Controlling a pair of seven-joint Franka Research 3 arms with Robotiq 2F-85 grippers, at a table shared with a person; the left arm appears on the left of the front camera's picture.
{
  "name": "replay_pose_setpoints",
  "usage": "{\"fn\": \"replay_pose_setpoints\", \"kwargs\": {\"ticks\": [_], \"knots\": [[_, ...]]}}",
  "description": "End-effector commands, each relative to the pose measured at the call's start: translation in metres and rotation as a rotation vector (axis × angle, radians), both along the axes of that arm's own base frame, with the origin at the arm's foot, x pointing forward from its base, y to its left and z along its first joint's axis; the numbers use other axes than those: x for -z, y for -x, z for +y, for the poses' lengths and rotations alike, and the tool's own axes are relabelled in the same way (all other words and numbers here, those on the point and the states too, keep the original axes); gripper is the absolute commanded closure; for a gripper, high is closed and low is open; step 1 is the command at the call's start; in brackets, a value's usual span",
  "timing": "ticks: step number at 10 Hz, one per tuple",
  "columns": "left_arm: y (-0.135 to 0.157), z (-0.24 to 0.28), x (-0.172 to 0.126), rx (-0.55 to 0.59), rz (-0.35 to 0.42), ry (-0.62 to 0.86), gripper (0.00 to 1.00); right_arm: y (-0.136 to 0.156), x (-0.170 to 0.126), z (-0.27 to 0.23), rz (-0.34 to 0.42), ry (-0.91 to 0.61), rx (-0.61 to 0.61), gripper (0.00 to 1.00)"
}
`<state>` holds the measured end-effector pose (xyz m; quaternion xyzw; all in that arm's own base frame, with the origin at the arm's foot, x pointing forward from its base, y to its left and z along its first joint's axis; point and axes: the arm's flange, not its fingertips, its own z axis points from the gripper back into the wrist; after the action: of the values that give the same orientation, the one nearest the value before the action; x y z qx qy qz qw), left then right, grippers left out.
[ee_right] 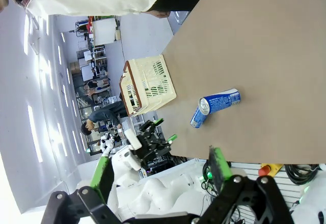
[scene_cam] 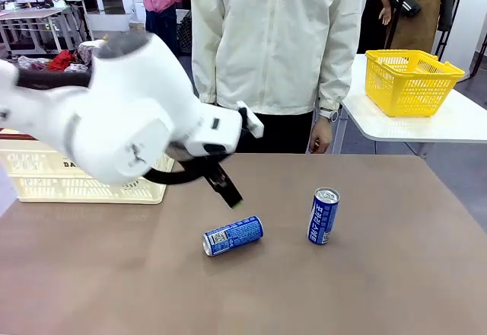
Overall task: Place the drinks into the Shopping basket.
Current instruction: Pick up one drink and place it into the Shopping basket.
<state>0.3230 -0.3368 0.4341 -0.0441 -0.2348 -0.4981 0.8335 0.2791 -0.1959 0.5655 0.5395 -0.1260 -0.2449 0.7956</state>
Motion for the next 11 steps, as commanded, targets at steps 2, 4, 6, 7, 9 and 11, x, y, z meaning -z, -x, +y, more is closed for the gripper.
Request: {"fn": "replay_pose_setpoints", "kwargs": {"ticks": [2, 4, 6, 7, 9, 11], "knots": [[-0.024, -0.027, 0.045, 0.077, 0.063, -0.051, 0.0, -0.001, -0.003, 0.0, 0.006, -0.013, 0.002, 0.0], [-0.027, -0.028, 0.054, 0.076, 0.072, -0.066, 0.0, -0.001, -0.003, 0.0, 0.006, -0.013, 0.002, 0.0], [-0.037, -0.027, 0.058, 0.09, 0.099, -0.082, 0.0, -0.001, -0.003, 0.0, 0.006, -0.013, 0.002, 0.0], [-0.042, -0.027, 0.065, 0.097, 0.114, -0.101, 0.0, -0.001, -0.003, 0.0, 0.006, -0.013, 0.002, 0.0], [-0.049, -0.026, 0.081, 0.157, 0.147, -0.156, 0.0, -0.001, -0.003, 0.0, 0.006, -0.013, 0.002, 0.0], [-0.055, -0.023, 0.101, 0.184, 0.191, -0.187, 0.0, -0.001, -0.003, 0.0, 0.006, -0.013, 0.002, 0.0]]}}
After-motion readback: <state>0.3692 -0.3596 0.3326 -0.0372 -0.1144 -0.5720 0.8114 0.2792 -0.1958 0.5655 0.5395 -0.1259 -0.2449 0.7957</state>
